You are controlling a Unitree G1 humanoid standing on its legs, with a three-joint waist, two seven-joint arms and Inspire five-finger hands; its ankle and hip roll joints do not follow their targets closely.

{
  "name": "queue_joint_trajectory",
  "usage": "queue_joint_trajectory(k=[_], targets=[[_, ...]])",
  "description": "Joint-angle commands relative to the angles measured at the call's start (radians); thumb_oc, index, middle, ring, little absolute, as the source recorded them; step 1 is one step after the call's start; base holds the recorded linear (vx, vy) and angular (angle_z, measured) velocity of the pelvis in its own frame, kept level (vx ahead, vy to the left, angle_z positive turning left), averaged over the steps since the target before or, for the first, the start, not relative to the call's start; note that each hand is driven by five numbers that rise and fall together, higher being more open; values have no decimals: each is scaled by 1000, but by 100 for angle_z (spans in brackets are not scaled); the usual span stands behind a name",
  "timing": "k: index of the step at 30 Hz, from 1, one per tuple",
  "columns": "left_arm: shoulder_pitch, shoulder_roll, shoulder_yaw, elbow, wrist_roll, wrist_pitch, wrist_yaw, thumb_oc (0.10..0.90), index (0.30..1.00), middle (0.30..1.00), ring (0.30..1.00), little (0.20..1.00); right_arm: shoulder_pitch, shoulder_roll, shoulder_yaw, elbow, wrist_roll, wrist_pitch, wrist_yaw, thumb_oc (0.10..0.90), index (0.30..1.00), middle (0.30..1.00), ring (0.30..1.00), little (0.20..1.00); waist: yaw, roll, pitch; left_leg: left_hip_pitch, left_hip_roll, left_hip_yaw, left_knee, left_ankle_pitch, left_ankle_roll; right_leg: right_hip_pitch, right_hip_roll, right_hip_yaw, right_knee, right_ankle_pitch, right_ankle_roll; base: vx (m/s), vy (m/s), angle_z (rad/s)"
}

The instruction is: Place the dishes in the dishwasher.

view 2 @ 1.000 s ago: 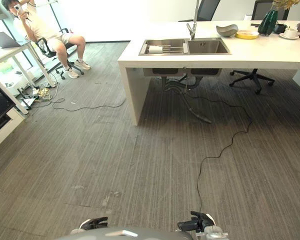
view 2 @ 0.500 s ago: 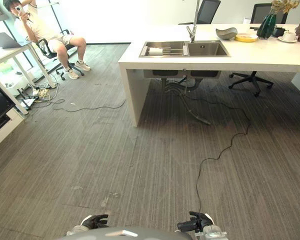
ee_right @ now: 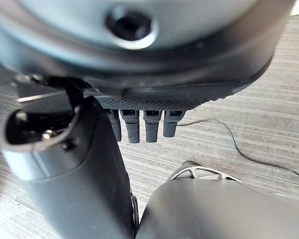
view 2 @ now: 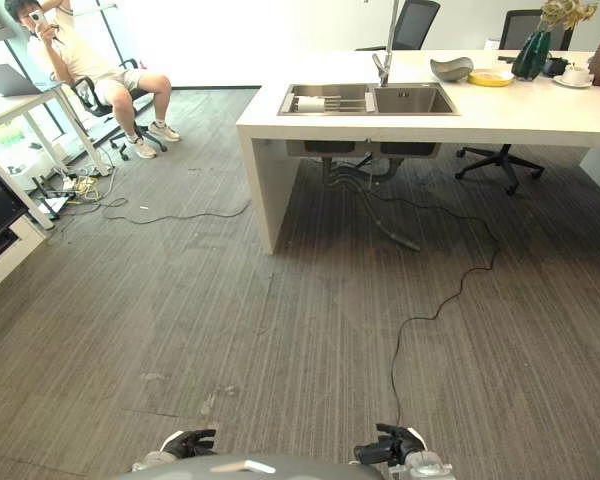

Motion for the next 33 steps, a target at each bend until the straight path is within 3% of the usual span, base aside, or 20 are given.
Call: queue_joint_trajectory(k=[1, 3, 7, 11, 14, 17, 21, 25, 27, 29, 30, 31, 32, 33], targets=[[-61, -56, 4, 44, 1, -18, -5, 800, 900, 900, 900, 900, -40, 11, -13, 78, 64, -2, 20, 800, 900, 900, 900, 900, 4, -39, 9, 7, 3, 23, -106, 42, -48, 121, -49, -18, -347, 153, 142, -3, 78, -6], [-67, -57, 10, 45, -15, -19, -4, 800, 900, 900, 900, 900, -46, 14, -43, 92, 125, -1, 31, 800, 900, 900, 900, 900, 4, -41, 12, 0, -6, 21, -106, 36, -41, 113, -51, -12, -347, 157, 144, 36, 103, -6], [-66, -54, 23, 49, -37, -17, -14, 800, 900, 900, 900, 900, -51, 9, -52, 113, 129, 4, 37, 800, 900, 900, 900, 900, 11, -54, 17, 8, -20, 22, -106, 15, -23, 126, -59, -19, -341, 170, 146, 83, 115, -5], [-84, -48, 16, 45, -47, -6, -28, 800, 900, 900, 900, 900, -79, 5, -63, 106, 148, 11, 52, 800, 900, 900, 900, 900, 17, -41, 49, 39, -29, 36, -106, -13, 16, 27, -96, -30, -55, 117, 164, 69, 199, -6], [-94, -40, 20, 64, -40, 5, -32, 800, 900, 900, 900, 900, -89, 6, -67, 108, 152, 17, 56, 800, 900, 900, 900, 900, 7, -38, 66, 89, -39, 46, -105, -35, 30, -43, -124, -27, 87, 153, 191, 161, 111, -19], [-98, -32, 35, 62, -54, 6, -28, 800, 900, 900, 900, 900, -85, 9, -62, 88, 161, 15, 53, 800, 900, 900, 900, 900, 6, -42, 63, 115, -42, 36, -106, -51, 25, -56, -120, -30, -16, 161, 172, 293, -9, -10], [-119, -27, 53, 45, -79, -2, -26, 800, 900, 900, 900, 900, -76, 8, -63, 64, 153, 16, 53, 800, 900, 900, 900, 900, -7, -38, 72, 191, -47, -12, -104, -115, 3, -109, -172, -11, -278, 264, 206, 394, -52, 2], [-114, -20, 69, 40, -83, -5, -26, 800, 900, 900, 900, 900, -48, 7, -74, 73, 131, 25, 63, 800, 900, 900, 900, 900, -20, -31, 64, 259, -47, -35, -88, -157, -9, -119, -180, -18, -327, 314, 223, 507, -57, 6], [-109, -21, 76, 25, -87, -10, -24, 800, 900, 900, 900, 900, -20, -5, -86, 94, 115, 30, 70, 800, 900, 900, 900, 900, -42, -37, 47, 296, -45, -79, -32, -164, -14, -126, -176, -18, -269, 329, 206, 624, -142, 44], [-112, -21, 73, 4, -102, -12, -25, 800, 900, 900, 900, 900, -15, -16, -90, 110, 110, 31, 69, 800, 900, 900, 900, 900, -45, -24, 42, 282, -10, -93, 65, -113, -43, -114, -133, -12, -231, 301, 183, 506, -212, 83], [-118, -20, 73, -9, -128, -13, -25, 800, 900, 900, 900, 900, -17, -20, -90, 122, 109, 29, 65, 800, 900, 900, 900, 900, -39, -15, 45, 235, 13, -101, 170, -27, -75, -95, -93, -18, -221, 267, 151, 285, -175, 60], [-118, -21, 73, -9, -128, -13, -25, 800, 900, 900, 900, 900, -17, -21, -90, 122, 109, 29, 65, 800, 900, 900, 900, 900, -40, -14, 44, 233, 15, -102, 172, -29, -76, -95, -92, -20, -221, 266, 151, 243, -193, 44], [-125, -19, 66, -24, -143, -12, -23, 800, 900, 900, 900, 900, -19, -23, -89, 126, 114, 29, 62, 800, 900, 900, 900, 900, -31, -19, 53, 167, 35, -113, 292, 44, -96, -71, -75, -28, -221, 242, 127, 261, -348, 11], [-152, -8, 48, -126, -203, -18, -3, 800, 900, 900, 900, 900, -31, -40, -89, 113, 138, 23, 48, 800, 900, 900, 900, 900, -6, -46, 96, -21, 69, -140, 624, 179, -128, -17, -57, -48, -221, 193, 70, 367, -450, 11]])
